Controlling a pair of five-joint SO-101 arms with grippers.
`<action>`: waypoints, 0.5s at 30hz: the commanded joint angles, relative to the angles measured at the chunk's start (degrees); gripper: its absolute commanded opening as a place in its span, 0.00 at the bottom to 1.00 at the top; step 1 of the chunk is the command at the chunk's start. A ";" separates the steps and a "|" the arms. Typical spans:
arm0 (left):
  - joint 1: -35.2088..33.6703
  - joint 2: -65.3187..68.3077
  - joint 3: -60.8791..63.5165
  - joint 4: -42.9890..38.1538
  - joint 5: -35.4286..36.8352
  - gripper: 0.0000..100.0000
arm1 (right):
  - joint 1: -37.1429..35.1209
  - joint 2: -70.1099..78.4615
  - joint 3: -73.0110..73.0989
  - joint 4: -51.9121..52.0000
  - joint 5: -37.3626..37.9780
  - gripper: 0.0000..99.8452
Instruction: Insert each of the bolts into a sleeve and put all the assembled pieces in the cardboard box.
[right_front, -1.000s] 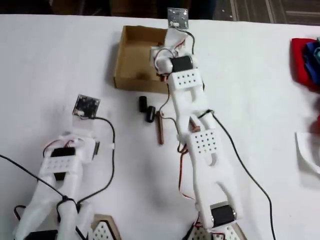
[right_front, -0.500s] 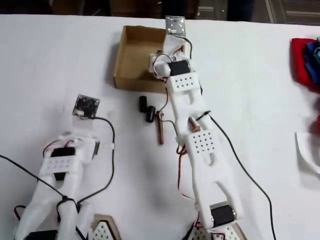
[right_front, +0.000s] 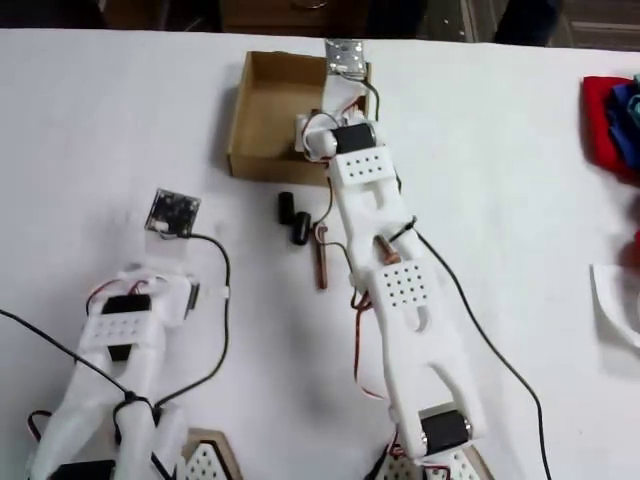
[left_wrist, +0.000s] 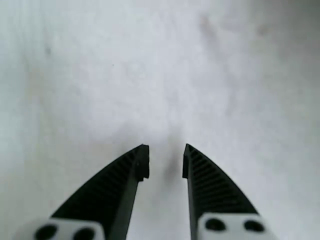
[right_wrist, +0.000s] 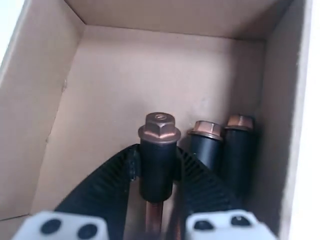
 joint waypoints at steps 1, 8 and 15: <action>-0.44 -0.35 -0.13 -0.97 0.35 0.13 | -0.40 -1.63 -0.44 -0.04 -0.62 0.03; -0.44 -0.35 -0.13 -0.97 0.35 0.13 | -0.48 -1.63 -0.44 0.22 -0.88 0.11; -0.44 -0.35 -0.13 -0.97 0.35 0.13 | -0.22 -2.42 -2.73 0.31 -0.62 0.11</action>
